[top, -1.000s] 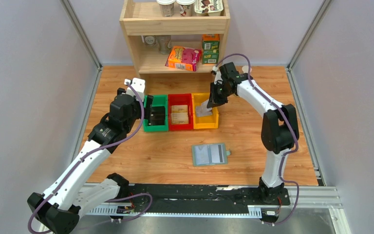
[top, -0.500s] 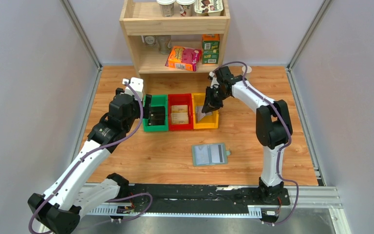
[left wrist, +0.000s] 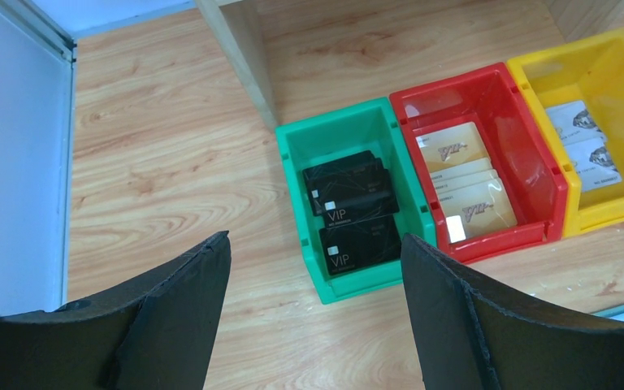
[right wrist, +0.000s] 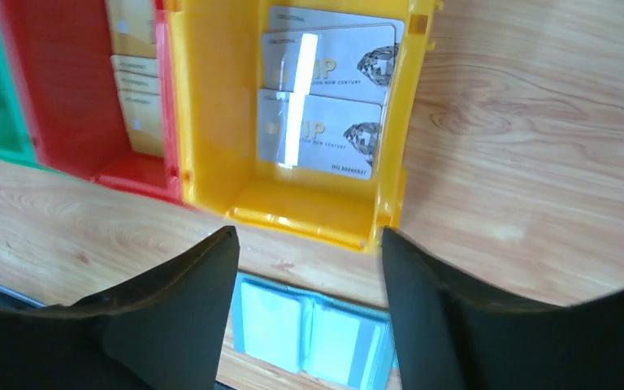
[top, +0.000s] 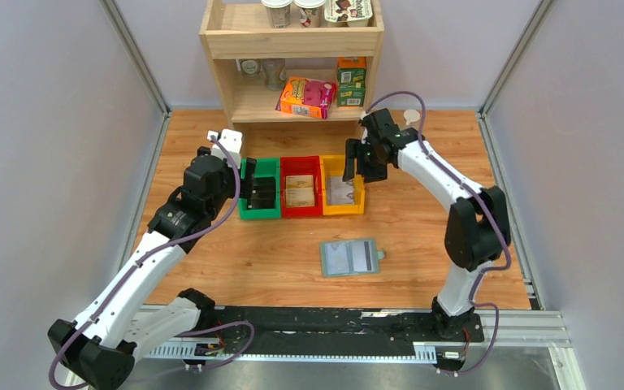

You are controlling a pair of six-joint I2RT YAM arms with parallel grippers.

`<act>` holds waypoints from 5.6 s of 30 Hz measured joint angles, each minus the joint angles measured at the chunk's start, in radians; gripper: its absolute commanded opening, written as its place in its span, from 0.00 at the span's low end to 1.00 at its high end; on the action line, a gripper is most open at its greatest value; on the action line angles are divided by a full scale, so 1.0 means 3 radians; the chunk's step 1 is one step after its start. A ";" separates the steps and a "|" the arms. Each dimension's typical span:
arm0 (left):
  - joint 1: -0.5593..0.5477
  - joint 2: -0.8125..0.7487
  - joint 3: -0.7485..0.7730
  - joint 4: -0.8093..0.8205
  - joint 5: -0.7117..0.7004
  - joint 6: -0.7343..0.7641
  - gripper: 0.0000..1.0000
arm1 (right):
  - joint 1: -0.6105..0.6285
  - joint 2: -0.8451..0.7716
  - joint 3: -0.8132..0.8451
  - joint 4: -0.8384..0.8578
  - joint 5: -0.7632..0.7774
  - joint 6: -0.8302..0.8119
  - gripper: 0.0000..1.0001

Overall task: Take the credit cards out of the card holder
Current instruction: Place the credit card in the storage box, then remove the credit card from the card holder.

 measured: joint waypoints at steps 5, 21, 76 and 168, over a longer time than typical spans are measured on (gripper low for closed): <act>0.0000 0.0023 0.0000 -0.0027 0.0064 -0.0037 0.84 | 0.0272 -0.0736 -0.0322 0.0058 0.0407 -0.0027 0.96; -0.0004 0.0153 0.0000 -0.0125 0.0379 -0.0173 0.84 | 0.2042 -0.1489 -0.1874 0.0451 0.1186 0.0205 0.90; -0.1361 0.1514 -0.0880 0.0868 0.1414 -0.2555 0.37 | 0.1256 -0.1478 -0.2946 0.1633 0.0379 0.0557 0.38; -0.1420 0.2440 -0.0437 0.0992 0.1822 -0.2429 0.15 | 0.0437 -0.1900 -0.3710 0.3040 -0.1157 0.1074 0.22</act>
